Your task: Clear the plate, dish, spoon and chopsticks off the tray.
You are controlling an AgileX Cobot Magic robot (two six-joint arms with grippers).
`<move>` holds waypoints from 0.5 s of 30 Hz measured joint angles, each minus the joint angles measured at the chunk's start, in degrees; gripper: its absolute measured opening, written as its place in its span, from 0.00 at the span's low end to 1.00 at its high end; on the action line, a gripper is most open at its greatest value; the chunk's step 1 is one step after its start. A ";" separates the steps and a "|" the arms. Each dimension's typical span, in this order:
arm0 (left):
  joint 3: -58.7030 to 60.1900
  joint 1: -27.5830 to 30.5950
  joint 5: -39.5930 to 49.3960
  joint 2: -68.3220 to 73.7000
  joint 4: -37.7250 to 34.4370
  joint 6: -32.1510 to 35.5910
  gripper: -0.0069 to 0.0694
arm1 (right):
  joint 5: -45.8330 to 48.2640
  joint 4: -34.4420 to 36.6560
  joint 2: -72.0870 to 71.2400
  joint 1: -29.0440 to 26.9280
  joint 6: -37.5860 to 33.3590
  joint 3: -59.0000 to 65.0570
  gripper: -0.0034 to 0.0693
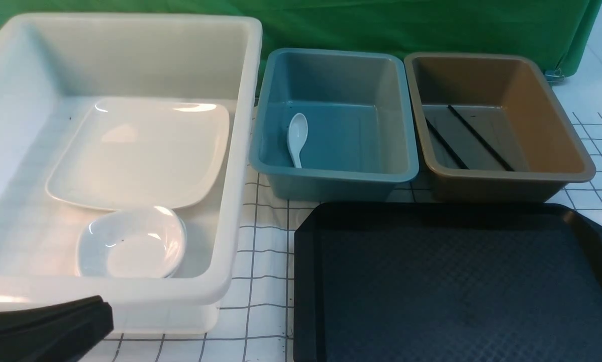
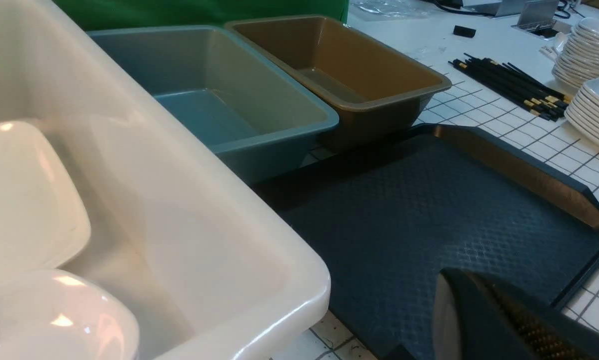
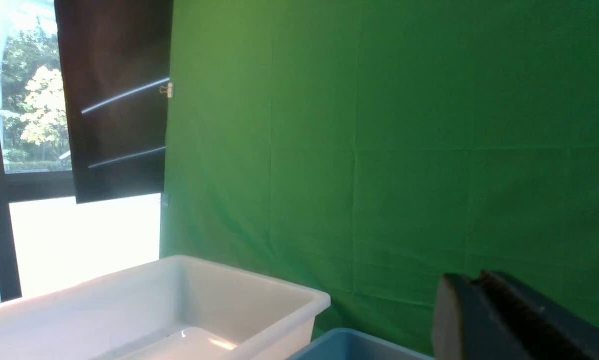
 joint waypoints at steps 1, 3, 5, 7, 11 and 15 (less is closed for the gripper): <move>0.00 0.00 -0.49 0.00 0.06 -0.03 0.09 | 0.00 0.00 0.00 0.00 0.00 0.00 0.13; 0.00 0.00 -1.64 0.00 0.01 -0.09 0.09 | 0.05 -0.08 0.00 0.00 0.00 0.00 0.14; 0.00 0.00 -2.13 0.00 0.01 -0.09 0.09 | 0.05 -0.10 0.00 0.00 0.00 0.00 0.15; 0.00 0.00 -2.18 0.00 0.06 -0.09 0.09 | 0.05 -0.10 0.00 0.00 0.00 0.00 0.16; 0.00 0.00 -2.18 -0.05 0.06 -0.09 0.09 | 0.05 -0.14 0.00 0.00 0.00 0.00 0.17; 0.00 0.00 -2.32 -0.11 0.06 -0.09 0.09 | 0.12 -0.14 0.00 0.00 0.00 0.00 0.18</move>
